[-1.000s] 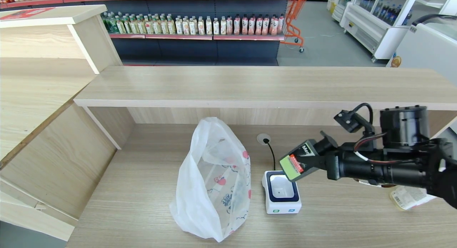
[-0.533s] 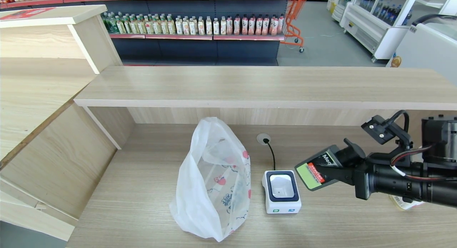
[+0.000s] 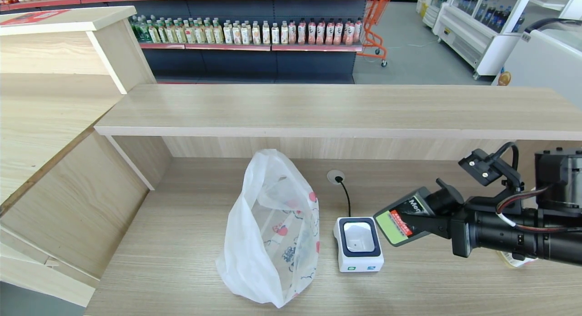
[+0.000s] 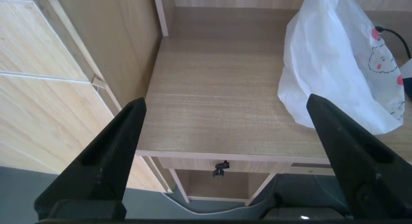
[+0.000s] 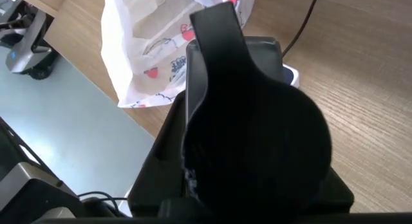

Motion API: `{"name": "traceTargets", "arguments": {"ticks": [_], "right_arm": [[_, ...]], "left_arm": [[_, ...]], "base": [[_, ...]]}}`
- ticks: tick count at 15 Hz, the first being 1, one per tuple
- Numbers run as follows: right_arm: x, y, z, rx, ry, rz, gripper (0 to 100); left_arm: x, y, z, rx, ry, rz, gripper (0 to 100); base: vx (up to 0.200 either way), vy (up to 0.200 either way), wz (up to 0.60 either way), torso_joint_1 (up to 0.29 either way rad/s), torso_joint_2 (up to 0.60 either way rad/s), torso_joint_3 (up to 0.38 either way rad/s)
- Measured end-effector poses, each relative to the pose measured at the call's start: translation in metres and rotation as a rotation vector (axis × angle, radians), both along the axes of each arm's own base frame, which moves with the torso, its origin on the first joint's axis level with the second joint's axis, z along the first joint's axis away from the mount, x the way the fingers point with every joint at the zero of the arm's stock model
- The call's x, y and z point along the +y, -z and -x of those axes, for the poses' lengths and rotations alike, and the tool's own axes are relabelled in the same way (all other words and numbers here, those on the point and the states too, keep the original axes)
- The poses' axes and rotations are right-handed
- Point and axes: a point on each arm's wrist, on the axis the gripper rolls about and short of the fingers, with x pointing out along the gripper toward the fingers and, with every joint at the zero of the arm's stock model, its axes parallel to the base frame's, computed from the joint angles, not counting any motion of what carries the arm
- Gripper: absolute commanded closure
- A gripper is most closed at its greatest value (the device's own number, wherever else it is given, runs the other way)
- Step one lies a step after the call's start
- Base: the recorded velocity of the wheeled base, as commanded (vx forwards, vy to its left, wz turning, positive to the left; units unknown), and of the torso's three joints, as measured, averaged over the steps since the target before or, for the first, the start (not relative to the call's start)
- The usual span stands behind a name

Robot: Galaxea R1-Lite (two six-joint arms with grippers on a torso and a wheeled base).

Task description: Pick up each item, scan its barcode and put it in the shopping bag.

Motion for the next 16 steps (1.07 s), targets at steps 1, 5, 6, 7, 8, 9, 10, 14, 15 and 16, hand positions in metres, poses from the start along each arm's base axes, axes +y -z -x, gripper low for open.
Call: {"name": "traceTargets", "arguments": {"ticks": [1, 5, 6, 7, 8, 9, 10, 14, 15, 16], "right_arm": [[0.0004, 0.0004, -0.0002, 0.002, -0.002, 0.0, 100], [0.0016, 0.0015, -0.0001, 0.021, 0.0, -0.014, 100], [0.0024, 0.0013, 0.0001, 0.027, 0.0, -0.021, 100], [0.003, 0.0014, 0.0003, 0.037, 0.004, -0.032, 100], [0.0032, 0.0013, 0.0004, 0.041, 0.005, -0.035, 100], [0.0034, 0.0015, 0.0006, 0.043, 0.004, -0.037, 100], [0.0033, 0.002, 0.0009, 0.051, 0.008, -0.042, 100], [0.0036, 0.0019, 0.0014, 0.087, 0.027, -0.081, 100], [0.0035, 0.0019, 0.0015, 0.094, 0.031, -0.088, 100], [0.0037, 0.0019, 0.0016, 0.098, 0.032, -0.092, 100]], "left_arm": [[0.0, 0.0, 0.0, 0.0, 0.0, 0.0, 0], [0.0, 0.0, 0.0, 0.0, 0.0, 0.001, 0], [0.0, 0.0, 0.0, 0.0, 0.0, 0.001, 0], [0.0, 0.0, 0.0, 0.0, 0.0, 0.001, 0], [0.0, 0.0, 0.0, 0.0, 0.0, 0.0, 0], [0.0, 0.0, 0.0, 0.0, 0.0, 0.001, 0], [0.0, 0.0, 0.0, 0.0, 0.0, 0.0, 0], [0.0, 0.0, 0.0, 0.0, 0.0, 0.0, 0], [0.0, 0.0, 0.0, 0.0, 0.0, 0.0, 0], [0.0, 0.0, 0.0, 0.0, 0.0, 0.0, 0]], "base": [[0.0, 0.0, 0.0, 0.0, 0.0, 0.0], [0.0, 0.0, 0.0, 0.0, 0.0, 0.0], [0.0, 0.0, 0.0, 0.0, 0.0, 0.0], [0.0, 0.0, 0.0, 0.0, 0.0, 0.0], [0.0, 0.0, 0.0, 0.0, 0.0, 0.0], [0.0, 0.0, 0.0, 0.0, 0.0, 0.0], [0.0, 0.0, 0.0, 0.0, 0.0, 0.0], [0.0, 0.0, 0.0, 0.0, 0.0, 0.0], [0.0, 0.0, 0.0, 0.0, 0.0, 0.0], [0.0, 0.0, 0.0, 0.0, 0.0, 0.0]]}}
